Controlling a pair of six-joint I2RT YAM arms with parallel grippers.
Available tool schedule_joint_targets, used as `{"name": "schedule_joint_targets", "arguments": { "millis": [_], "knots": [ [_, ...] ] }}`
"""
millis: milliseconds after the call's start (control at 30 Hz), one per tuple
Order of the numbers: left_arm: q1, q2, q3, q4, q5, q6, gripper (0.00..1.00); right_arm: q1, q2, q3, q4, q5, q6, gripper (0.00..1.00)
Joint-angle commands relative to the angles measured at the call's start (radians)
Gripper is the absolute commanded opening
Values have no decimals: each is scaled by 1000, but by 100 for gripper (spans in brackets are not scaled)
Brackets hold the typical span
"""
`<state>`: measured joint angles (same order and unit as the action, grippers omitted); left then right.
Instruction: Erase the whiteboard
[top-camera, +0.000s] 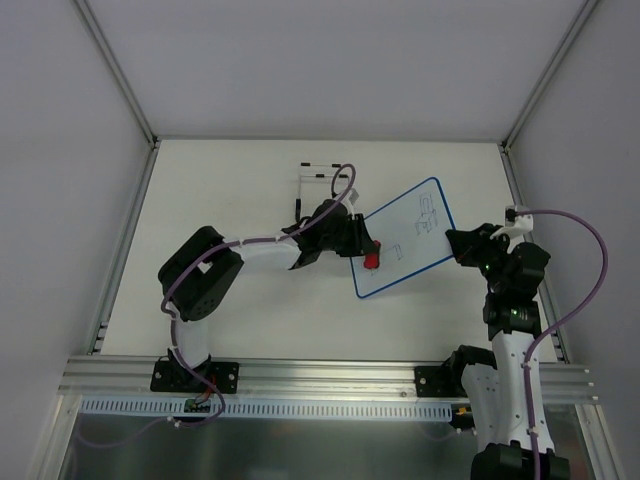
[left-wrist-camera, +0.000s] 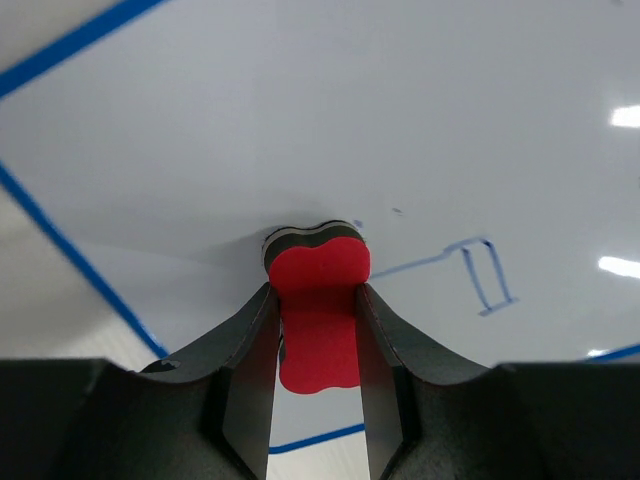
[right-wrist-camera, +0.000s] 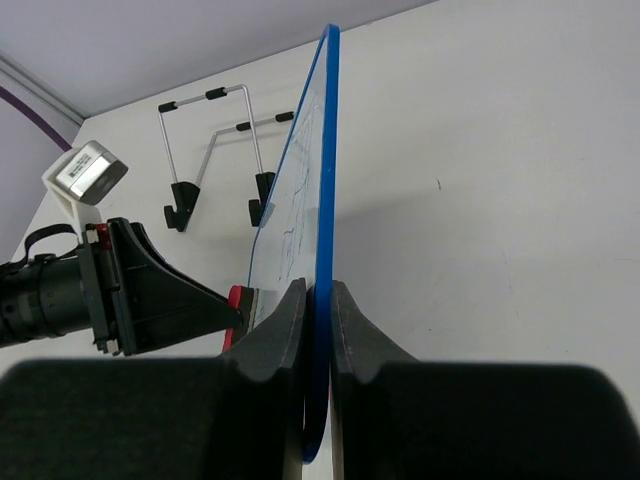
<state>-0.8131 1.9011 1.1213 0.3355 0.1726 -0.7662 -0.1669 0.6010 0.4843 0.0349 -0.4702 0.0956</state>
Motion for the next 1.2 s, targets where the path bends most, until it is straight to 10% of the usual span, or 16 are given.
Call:
{"name": "schedule_joint_targets", "arguments": {
  "millis": [0,1167],
  "knots": [
    [-112,-14,43,-1,103,39,0,30,-9,4,14,-131,-62,0],
    [12,44,90,39,94,38,0,30,-40,-9,-7,-130,-74,0]
  ]
}}
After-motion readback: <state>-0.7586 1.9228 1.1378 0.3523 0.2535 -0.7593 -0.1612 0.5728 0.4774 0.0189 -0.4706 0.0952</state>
